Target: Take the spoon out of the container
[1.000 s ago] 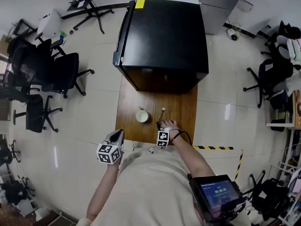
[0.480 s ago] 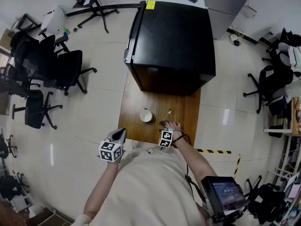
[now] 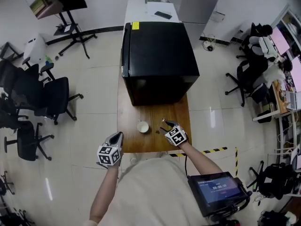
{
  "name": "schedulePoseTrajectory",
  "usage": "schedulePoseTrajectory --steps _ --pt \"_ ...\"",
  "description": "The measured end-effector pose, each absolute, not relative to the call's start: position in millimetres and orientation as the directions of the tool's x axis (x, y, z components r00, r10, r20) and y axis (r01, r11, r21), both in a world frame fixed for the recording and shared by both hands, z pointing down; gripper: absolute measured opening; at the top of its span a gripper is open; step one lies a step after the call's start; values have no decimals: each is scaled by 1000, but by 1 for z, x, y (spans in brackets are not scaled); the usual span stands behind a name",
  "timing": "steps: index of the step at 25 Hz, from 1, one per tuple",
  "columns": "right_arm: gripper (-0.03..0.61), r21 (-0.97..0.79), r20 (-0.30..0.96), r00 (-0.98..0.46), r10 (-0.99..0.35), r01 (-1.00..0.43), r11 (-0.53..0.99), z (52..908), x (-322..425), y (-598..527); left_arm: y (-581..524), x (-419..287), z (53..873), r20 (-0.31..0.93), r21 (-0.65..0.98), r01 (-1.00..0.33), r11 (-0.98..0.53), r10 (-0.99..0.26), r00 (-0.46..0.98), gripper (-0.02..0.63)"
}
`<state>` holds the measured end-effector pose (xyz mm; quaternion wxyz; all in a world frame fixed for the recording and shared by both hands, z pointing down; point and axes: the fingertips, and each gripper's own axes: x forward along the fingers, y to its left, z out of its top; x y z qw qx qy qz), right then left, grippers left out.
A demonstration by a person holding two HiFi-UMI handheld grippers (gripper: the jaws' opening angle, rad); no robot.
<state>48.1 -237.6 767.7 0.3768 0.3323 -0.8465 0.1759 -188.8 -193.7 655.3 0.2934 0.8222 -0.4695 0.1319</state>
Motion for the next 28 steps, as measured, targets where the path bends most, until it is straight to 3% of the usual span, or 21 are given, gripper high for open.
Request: schedulePoseTrajectory --steps 5,14,28 --pt "198 -126 648 -509 -566 -805 580 697 43 -251 -195 -191 647 440 375 -805 -461 -676 592 0" --pt "187 -159 529 -504 -683 -849 503 623 14 -224 -185 -190 643 369 415 -716 -561 -616 696 0" --pt "184 -141 478 -542 -691 -824 548 595 56 -169 -138 -179 624 411 364 -802 -474 -690 595 0"
